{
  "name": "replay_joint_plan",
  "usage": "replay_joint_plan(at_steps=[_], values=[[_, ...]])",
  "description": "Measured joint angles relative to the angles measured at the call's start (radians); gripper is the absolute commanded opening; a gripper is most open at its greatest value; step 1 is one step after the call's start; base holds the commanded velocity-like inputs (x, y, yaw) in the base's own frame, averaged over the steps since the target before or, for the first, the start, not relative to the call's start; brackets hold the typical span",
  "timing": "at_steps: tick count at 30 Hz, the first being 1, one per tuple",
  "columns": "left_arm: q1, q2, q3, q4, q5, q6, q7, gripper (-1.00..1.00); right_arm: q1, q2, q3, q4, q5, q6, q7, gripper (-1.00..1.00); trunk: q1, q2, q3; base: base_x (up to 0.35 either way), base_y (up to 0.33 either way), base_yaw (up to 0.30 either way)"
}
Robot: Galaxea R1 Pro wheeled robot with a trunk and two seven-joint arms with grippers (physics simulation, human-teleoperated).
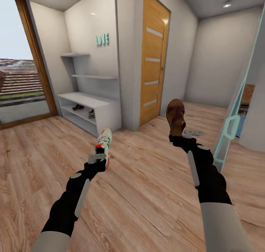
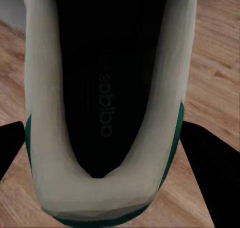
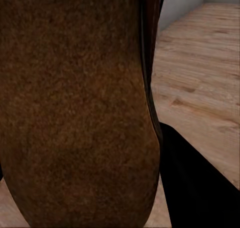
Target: Pick up the two gym shoes and the two sandals from the corridor floor and place them onto the hallstand (shoe rack) in the corridor, making sure they are on the rack and not on the floor. Arrange them so the two gym shoes are next to each other and the two sandals are next to each other.
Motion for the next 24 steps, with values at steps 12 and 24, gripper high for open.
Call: replay_joint_plan(at_steps=[12, 24], values=[[0.000, 0.000, 0.000, 0.000, 0.000, 0.000, 0.000, -1.00, 0.000, 0.000, -0.001, 0.000, 0.001, 0.000, 0.000, -1.00, 0.000, 0.000, 0.000, 0.282, 0.229, 0.162], [0.000, 0.000, 0.000, 0.000, 0.001, 0.000, 0.000, -1.00, 0.001, 0.000, -0.002, 0.000, 0.002, -0.008, 0.000, -1.00, 0.000, 0.000, 0.000, 0.282, 0.229, 0.002]])
